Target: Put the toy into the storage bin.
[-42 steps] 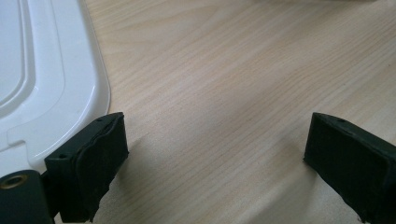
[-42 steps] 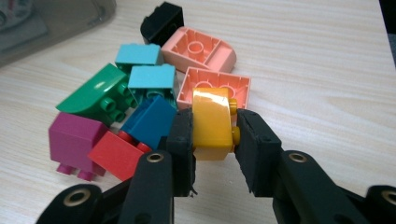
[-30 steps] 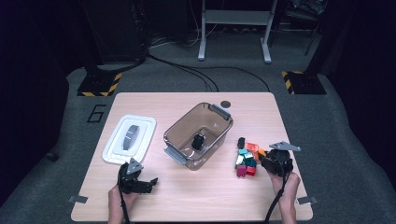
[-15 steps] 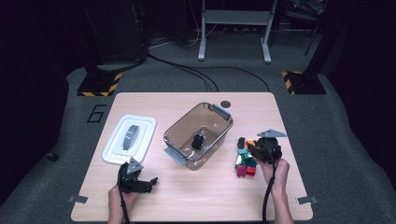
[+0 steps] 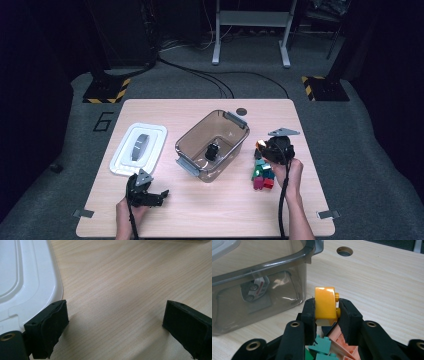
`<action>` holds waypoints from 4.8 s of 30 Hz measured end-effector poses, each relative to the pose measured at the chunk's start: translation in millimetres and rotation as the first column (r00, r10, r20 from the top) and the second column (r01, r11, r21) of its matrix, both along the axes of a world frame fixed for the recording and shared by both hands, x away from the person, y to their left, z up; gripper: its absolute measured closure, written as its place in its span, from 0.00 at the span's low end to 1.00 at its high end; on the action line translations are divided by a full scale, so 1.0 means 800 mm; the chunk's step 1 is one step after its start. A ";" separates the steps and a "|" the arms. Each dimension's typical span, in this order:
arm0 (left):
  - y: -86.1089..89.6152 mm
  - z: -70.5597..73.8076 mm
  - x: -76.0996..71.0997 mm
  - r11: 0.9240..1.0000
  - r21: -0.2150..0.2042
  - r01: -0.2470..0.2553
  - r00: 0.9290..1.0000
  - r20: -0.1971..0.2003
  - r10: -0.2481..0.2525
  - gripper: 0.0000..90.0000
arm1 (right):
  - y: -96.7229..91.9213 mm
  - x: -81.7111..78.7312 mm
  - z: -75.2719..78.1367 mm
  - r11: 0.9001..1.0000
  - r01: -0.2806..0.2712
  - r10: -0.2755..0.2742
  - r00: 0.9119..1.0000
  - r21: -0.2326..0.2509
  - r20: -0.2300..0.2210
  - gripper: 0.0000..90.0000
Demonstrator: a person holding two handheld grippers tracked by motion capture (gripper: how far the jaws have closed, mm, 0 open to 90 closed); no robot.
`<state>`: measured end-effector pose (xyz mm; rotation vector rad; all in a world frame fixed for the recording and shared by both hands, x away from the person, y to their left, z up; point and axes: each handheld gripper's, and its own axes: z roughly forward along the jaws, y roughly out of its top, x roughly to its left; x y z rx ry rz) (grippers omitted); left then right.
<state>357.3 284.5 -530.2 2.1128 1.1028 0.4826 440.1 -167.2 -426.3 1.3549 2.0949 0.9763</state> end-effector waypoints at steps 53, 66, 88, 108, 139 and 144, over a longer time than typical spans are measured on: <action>0.000 0.000 0.000 1.000 0.000 0.000 1.000 0.000 0.000 0.07 | 0.082 0.054 0.056 0.986 -0.157 0.158 0.987 -0.064 0.009 0.75; 0.000 -0.001 0.001 1.000 -0.004 -0.003 1.000 0.007 0.003 0.07 | 0.082 0.050 0.051 0.975 -0.195 0.195 0.981 -0.105 -0.003 0.72; 0.000 -0.001 0.000 1.000 -0.005 -0.004 1.000 0.008 0.004 0.07 | 0.021 0.008 0.052 0.995 -0.089 0.091 0.995 -0.049 0.037 0.22; 0.000 0.000 0.000 1.000 0.000 0.002 1.000 -0.001 -0.002 0.08 | -0.076 -0.009 -0.057 0.991 0.130 -0.127 0.984 0.013 -0.126 0.36; 0.000 0.000 0.000 1.000 -0.002 0.003 1.000 0.000 -0.003 0.08 | -0.055 0.000 -0.085 0.986 0.158 -0.165 0.968 -0.050 -0.192 0.40; 0.000 0.000 0.000 1.000 -0.002 0.003 1.000 0.000 -0.003 0.08 | -0.061 -0.002 -0.085 0.983 0.177 -0.184 0.960 -0.051 -0.209 0.42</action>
